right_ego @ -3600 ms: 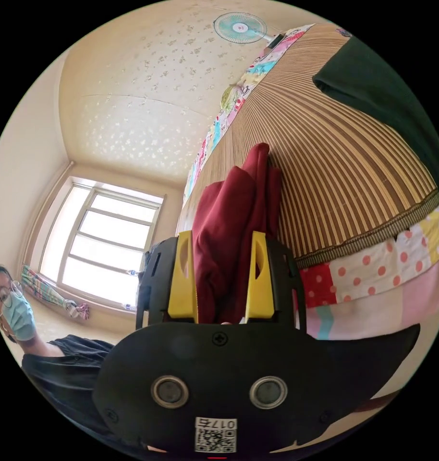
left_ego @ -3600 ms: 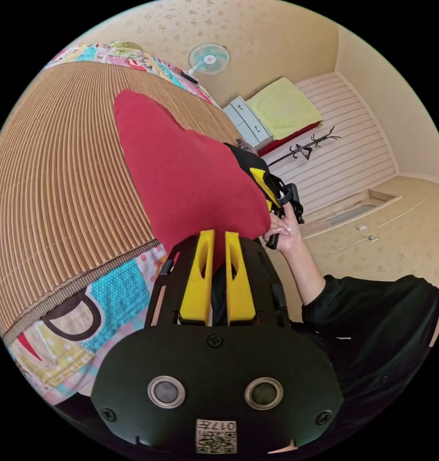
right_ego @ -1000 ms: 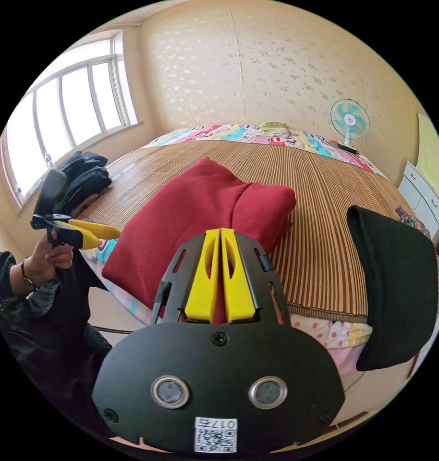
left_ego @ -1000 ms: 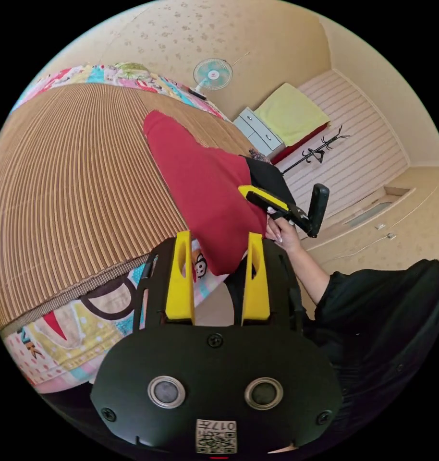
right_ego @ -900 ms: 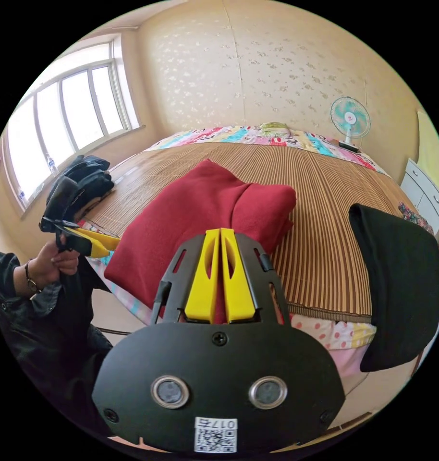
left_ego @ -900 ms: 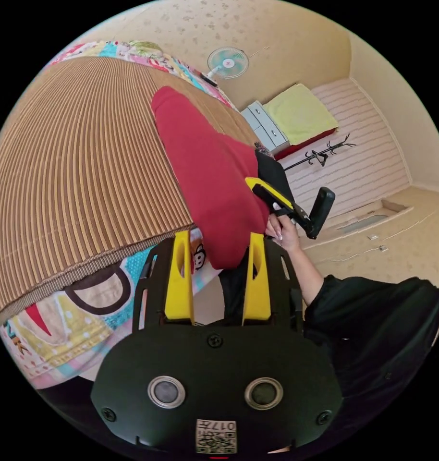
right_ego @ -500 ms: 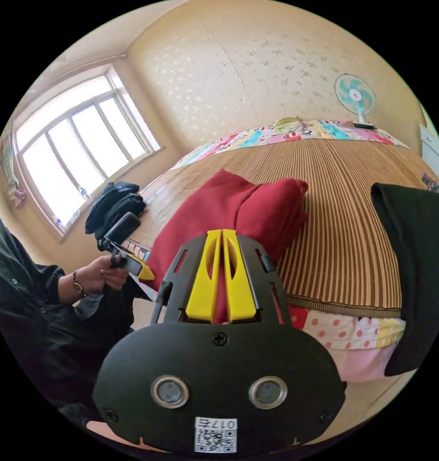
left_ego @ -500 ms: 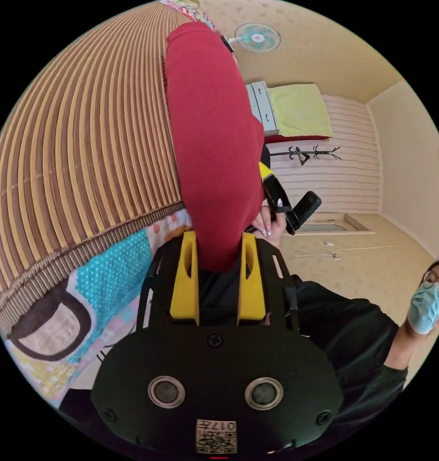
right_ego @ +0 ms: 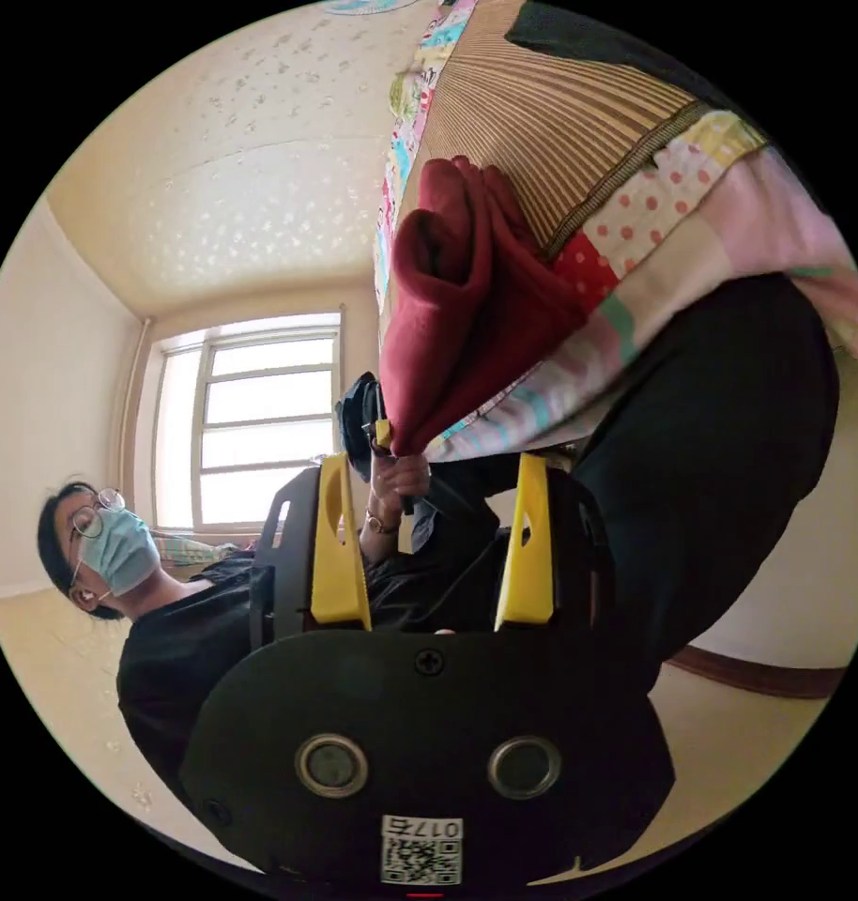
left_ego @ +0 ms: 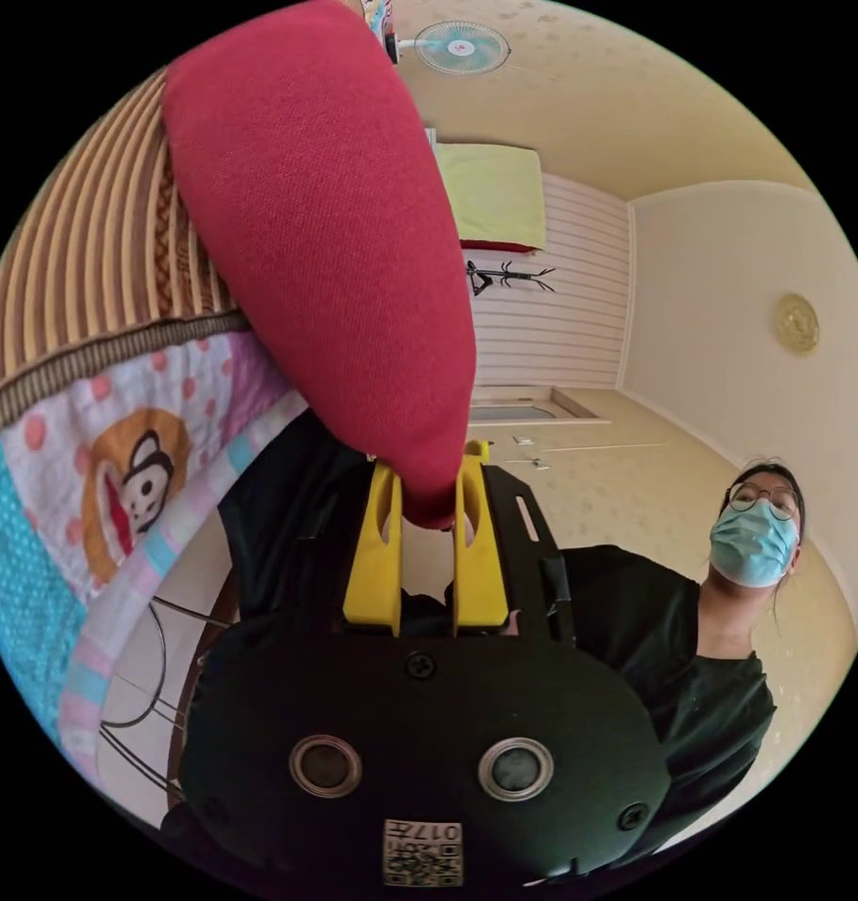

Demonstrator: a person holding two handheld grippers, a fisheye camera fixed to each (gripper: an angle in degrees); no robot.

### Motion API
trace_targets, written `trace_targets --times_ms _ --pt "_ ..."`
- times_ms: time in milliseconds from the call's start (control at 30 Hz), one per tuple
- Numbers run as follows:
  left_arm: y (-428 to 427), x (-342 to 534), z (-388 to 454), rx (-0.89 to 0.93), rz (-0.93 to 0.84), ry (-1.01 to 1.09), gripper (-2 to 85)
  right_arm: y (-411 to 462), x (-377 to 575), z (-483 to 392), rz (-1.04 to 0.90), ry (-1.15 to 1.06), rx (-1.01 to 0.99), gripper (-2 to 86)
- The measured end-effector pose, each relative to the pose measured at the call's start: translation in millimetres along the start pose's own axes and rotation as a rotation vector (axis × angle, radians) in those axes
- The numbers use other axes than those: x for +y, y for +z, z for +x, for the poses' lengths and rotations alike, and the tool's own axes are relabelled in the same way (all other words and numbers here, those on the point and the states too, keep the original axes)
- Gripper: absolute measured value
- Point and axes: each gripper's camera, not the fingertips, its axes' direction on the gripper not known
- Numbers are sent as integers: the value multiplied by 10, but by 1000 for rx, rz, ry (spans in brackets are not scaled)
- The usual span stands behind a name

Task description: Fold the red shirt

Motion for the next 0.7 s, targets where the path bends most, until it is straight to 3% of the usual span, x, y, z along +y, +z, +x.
trace_targets --times_ms 200,400,700 --pt "282 13 250 -23 -112 41 80 45 -369 105 130 84 -246 271" --pt "393 191 659 -81 -136 108 79 412 -705 -148 158 -34 -401 232" --pt "540 119 1303 -231 -66 230 123 38 -911 -1300 180 -597 -373 185"
